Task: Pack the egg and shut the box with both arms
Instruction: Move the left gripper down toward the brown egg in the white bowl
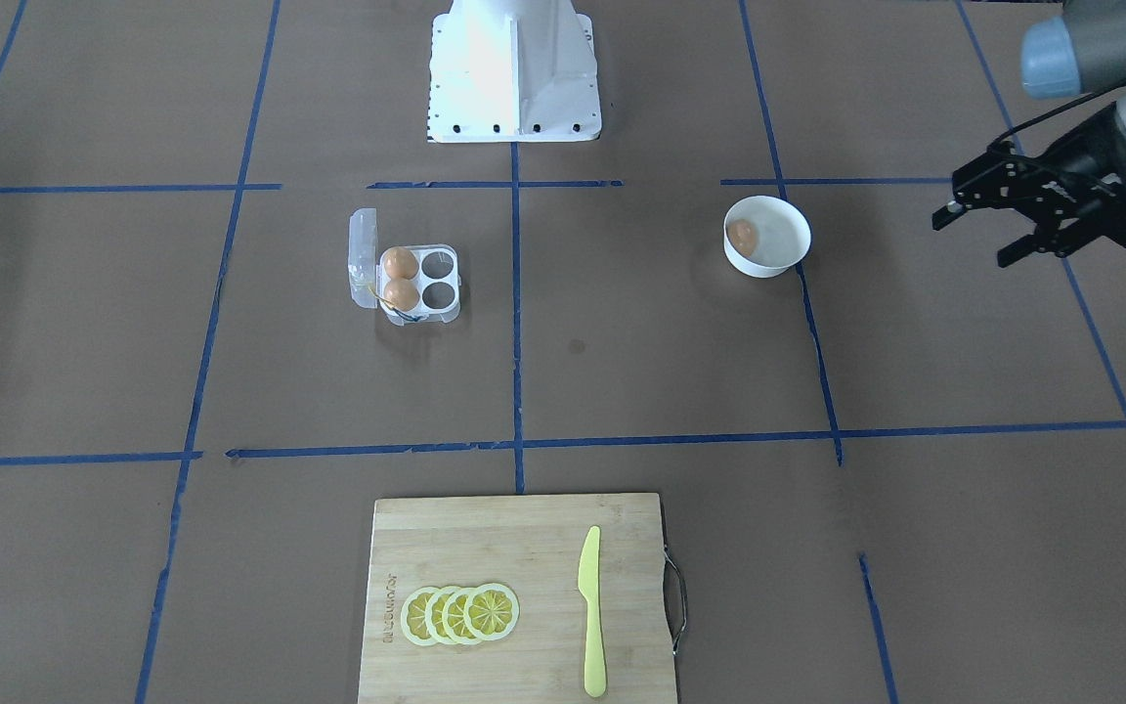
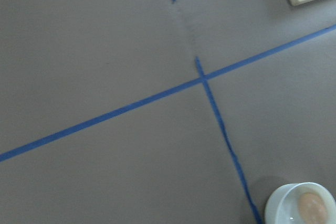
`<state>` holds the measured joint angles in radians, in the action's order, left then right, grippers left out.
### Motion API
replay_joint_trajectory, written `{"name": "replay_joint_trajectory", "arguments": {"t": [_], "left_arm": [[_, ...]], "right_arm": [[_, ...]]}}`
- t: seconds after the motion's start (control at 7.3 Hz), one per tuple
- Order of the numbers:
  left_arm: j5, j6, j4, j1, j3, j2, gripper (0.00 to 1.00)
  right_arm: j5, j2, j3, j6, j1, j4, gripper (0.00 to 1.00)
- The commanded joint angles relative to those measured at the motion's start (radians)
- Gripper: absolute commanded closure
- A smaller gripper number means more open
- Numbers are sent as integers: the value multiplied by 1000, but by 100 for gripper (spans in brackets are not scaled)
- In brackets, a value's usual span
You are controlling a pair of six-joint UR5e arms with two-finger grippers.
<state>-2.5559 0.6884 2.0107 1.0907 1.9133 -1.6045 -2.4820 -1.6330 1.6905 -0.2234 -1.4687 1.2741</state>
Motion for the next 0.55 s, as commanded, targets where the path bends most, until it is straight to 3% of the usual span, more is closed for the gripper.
{"name": "replay_joint_trajectory", "arguments": {"t": [0.0, 0.41], "left_arm": [[69, 455, 173, -226, 39, 6, 3], [178, 502, 252, -272, -16, 69, 6]], "right_arm": [[-3, -4, 0, -2, 2, -13, 0], [-5, -4, -5, -4, 4, -13, 0]]}}
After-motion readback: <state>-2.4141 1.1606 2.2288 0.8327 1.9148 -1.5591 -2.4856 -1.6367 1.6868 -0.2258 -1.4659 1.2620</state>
